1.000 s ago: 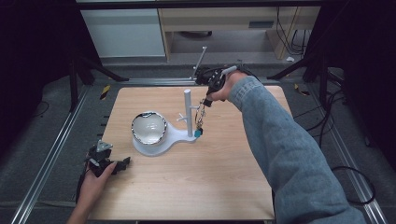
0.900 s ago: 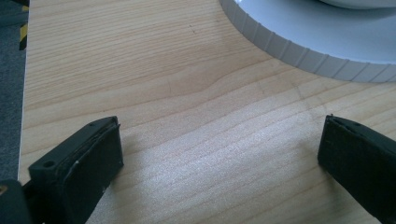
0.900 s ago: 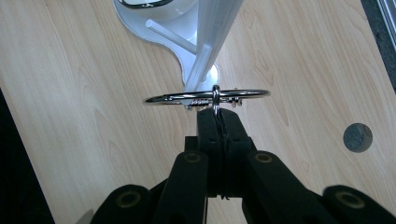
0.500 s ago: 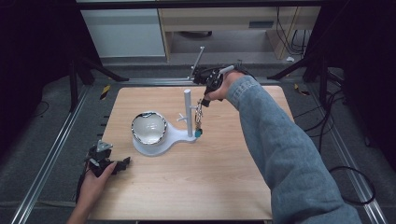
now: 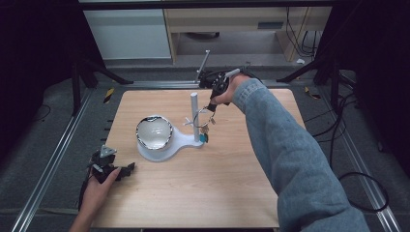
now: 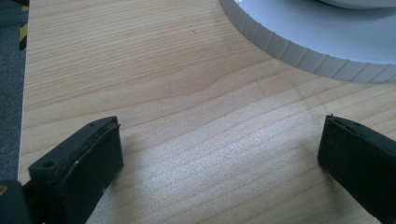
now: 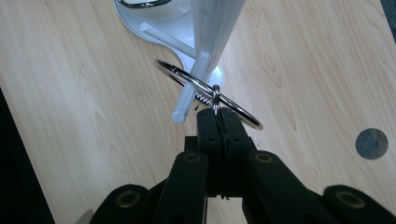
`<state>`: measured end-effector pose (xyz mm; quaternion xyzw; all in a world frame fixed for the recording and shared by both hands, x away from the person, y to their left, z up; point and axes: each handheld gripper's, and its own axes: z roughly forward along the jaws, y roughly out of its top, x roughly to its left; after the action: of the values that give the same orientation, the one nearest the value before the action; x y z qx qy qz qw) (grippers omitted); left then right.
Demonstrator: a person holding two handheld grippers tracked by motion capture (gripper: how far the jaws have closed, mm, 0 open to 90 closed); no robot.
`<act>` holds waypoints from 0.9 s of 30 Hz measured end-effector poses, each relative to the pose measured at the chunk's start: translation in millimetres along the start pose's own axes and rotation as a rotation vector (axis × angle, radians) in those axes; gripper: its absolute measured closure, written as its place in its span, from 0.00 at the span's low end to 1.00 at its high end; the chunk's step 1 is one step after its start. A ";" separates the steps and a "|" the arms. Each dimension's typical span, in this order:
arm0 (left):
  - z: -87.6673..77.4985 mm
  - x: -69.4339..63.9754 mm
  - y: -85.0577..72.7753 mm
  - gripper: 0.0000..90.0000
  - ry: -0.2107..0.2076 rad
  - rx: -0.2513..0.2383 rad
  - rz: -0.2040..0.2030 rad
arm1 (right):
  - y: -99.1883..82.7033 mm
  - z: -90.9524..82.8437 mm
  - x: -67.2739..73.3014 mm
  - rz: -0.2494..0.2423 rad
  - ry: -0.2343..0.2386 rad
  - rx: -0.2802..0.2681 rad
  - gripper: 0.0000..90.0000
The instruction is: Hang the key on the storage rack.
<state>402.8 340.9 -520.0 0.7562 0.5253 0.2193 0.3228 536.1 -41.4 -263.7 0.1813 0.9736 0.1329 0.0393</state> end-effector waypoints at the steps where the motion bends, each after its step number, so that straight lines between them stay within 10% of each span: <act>1: 0.0 0.0 0.0 0.00 0.000 0.000 0.000 | 0.2 0.6 -0.6 0.002 0.002 0.001 0.99; 27: 0.0 0.0 0.0 0.00 0.000 0.000 0.000 | -3.0 2.4 -11.3 0.019 -0.017 -0.016 0.93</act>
<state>402.8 340.9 -520.0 0.7563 0.5251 0.2193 0.3228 545.9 -47.6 -266.5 0.1915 0.9703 0.1397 0.0476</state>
